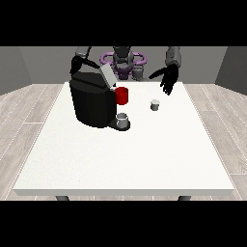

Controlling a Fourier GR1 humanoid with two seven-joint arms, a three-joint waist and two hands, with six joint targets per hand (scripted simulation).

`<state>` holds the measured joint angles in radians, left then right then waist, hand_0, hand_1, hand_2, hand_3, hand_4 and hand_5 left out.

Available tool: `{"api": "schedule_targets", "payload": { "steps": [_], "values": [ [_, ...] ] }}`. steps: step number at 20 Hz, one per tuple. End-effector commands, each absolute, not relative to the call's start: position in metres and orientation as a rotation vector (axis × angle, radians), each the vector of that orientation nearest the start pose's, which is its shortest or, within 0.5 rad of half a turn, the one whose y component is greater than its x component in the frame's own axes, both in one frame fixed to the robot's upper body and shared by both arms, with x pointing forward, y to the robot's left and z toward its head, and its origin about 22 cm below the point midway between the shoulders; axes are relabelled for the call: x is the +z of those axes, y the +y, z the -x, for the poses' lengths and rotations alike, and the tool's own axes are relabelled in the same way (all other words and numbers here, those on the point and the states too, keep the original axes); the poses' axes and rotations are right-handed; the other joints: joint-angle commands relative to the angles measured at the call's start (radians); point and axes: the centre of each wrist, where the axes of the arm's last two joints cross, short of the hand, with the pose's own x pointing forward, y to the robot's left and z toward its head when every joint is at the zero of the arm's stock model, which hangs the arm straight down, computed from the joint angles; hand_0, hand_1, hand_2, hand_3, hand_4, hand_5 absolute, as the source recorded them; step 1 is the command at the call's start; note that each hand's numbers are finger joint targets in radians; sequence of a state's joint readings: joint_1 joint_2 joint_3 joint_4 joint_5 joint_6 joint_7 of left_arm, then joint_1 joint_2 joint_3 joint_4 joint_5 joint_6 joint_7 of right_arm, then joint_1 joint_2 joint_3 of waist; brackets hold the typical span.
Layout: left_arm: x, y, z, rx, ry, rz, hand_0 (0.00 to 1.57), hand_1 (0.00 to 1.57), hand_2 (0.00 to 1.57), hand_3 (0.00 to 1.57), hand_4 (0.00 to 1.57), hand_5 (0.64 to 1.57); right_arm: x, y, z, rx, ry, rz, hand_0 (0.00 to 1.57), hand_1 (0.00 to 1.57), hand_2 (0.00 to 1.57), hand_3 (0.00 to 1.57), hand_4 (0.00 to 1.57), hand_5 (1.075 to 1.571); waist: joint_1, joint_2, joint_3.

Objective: Insert the coffee pod into the coffee machine and close the lid

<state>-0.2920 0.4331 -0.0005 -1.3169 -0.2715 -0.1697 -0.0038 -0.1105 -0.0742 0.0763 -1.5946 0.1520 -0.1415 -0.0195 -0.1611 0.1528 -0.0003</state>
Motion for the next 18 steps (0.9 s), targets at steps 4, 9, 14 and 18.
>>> {"api": "schedule_targets", "payload": {
  "steps": [4,9,14,18],
  "values": [
    [0.07,0.339,-0.346,-0.775,-1.405,-0.488,0.0,0.0,0.0,0.0,0.0,1.571,0.047,-0.177,-0.274,0.14,-1.773,0.166,0.0,0.0,0.0,0.0,0.0,1.571,-0.026,0.081,-0.0001],
    [0.05,0.35,-0.35,-0.822,-1.365,-0.56,0.0,0.0,0.0,0.0,0.0,1.571,0.048,-0.187,-0.278,0.137,-1.752,0.231,0.0,0.0,0.0,0.0,0.0,1.571,-0.021,0.11,-0.0003],
    [0.023,0.303,-0.353,-0.85,-1.384,-0.589,0.49,0.49,0.72,0.49,0.0,1.571,0.016,-0.204,-0.278,0.096,-1.654,0.162,0.0,0.0,0.0,0.0,0.0,1.571,0.005,0.072,0.0004],
    [0.054,0.305,-0.375,-0.949,-1.459,-0.692,0.84,0.84,0.92,0.76,0.3,1.571,0.043,-0.197,-0.307,0.108,-1.699,0.199,0.0,0.0,0.0,0.0,0.0,1.571,0.032,0.129,0.0003]
  ]
}}
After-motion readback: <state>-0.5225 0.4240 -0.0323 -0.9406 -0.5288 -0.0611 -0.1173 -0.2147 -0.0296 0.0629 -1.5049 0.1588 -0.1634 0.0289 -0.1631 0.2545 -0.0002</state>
